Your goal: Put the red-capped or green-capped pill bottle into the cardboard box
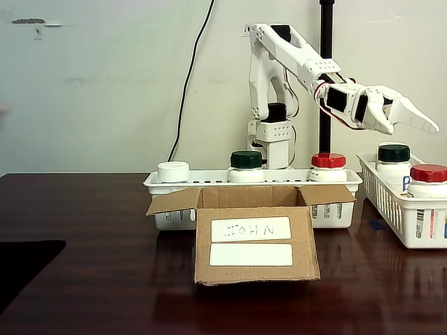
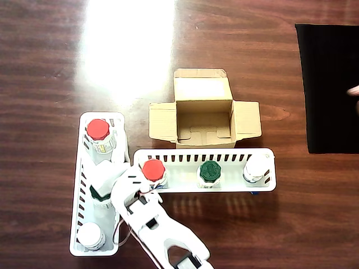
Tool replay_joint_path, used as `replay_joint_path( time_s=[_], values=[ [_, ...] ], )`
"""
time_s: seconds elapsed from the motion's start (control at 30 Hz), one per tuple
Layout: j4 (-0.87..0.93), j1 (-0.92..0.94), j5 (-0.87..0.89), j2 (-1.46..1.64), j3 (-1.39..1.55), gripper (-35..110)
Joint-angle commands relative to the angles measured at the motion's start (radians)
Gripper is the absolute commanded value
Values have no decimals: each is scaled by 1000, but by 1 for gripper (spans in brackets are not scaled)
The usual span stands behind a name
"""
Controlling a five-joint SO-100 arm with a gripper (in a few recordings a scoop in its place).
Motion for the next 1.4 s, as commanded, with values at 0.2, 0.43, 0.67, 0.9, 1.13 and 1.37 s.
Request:
replay_joint_path(
  time_s=[0.2,0.43,0.67,0.9,1.13,1.37],
  values=[
    [-67,35,9,-123,-202,86],
    [-78,31,5,-199,-261,86],
    [-129,2,-8,-324,-319,86],
    [-215,-18,-14,-428,-313,86],
    [-238,5,-17,-476,-318,86],
    [-238,49,-18,-489,-333,86]
  ],
)
